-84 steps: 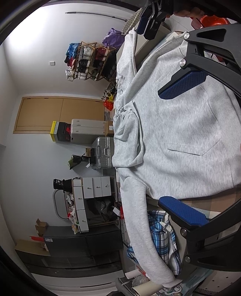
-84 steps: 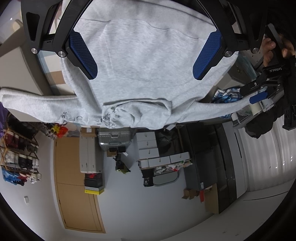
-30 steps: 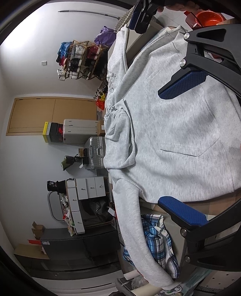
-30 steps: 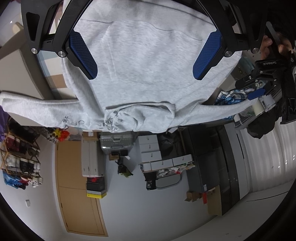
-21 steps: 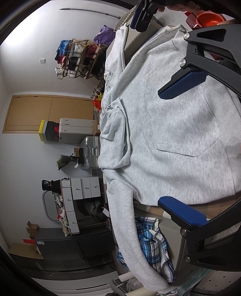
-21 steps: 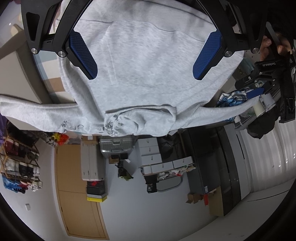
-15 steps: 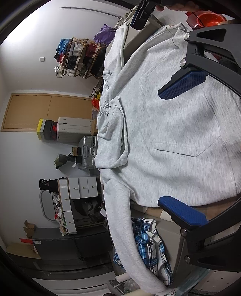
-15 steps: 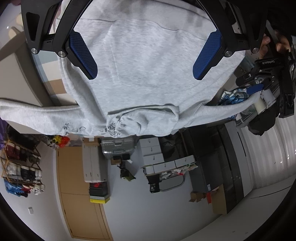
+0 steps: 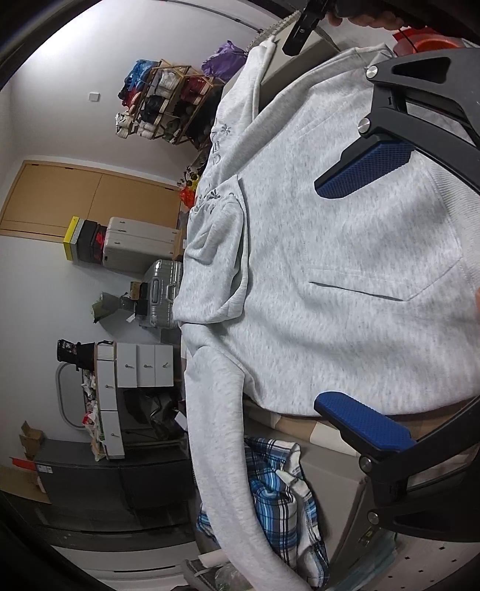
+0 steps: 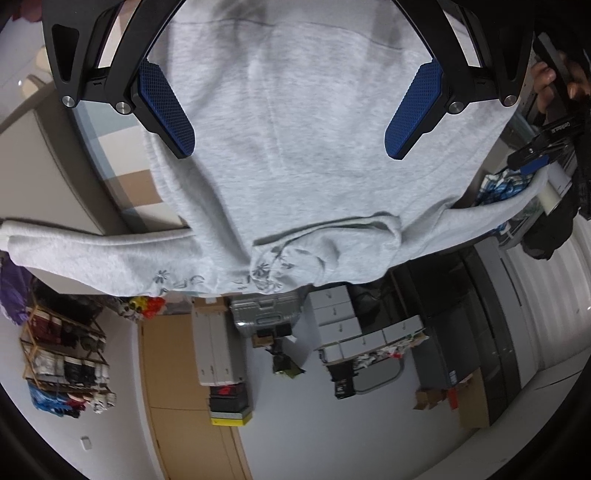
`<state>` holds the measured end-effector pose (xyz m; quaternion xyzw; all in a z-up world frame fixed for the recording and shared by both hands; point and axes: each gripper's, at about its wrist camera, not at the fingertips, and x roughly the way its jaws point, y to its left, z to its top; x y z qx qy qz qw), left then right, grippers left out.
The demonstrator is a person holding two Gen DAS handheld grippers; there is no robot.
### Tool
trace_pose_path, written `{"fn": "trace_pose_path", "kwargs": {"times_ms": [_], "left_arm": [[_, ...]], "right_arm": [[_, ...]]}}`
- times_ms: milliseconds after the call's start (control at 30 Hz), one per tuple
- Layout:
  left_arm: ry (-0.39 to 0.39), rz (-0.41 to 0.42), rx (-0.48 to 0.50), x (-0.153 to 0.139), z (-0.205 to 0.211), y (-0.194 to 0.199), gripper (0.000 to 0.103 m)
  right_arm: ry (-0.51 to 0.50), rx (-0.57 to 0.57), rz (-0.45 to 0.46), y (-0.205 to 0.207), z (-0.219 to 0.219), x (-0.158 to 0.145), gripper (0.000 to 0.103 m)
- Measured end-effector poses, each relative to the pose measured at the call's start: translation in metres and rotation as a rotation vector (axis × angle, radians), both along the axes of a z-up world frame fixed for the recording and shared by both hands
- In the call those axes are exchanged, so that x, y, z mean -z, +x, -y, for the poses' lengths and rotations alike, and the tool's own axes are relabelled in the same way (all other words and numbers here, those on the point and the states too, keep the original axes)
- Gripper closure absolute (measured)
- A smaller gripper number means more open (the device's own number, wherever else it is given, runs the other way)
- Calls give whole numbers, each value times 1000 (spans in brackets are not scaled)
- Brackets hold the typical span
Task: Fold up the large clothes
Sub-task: 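Move the right tool to the sweatshirt sleeve cuff and grasp it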
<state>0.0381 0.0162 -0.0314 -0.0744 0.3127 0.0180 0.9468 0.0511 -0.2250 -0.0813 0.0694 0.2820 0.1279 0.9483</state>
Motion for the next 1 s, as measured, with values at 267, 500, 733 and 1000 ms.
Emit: {"fn": "trace_pose_path", "kwargs": {"times_ms": [267,500,733,1000], "left_arm": [[11,-30,-9,-2,0,33,1],[16,-74,7,2,5,58,1],[-10,-101,-3,1,-2,73,1],[-32,-132,-24,5,-9,86,1]], "right_arm": [[28,94,-41,30,35,-1,0],[39,151,-101,62,54,0,0],[18,164,-93,85,55,-7,0],[-10,202,-99,110,64,-8,0]]}}
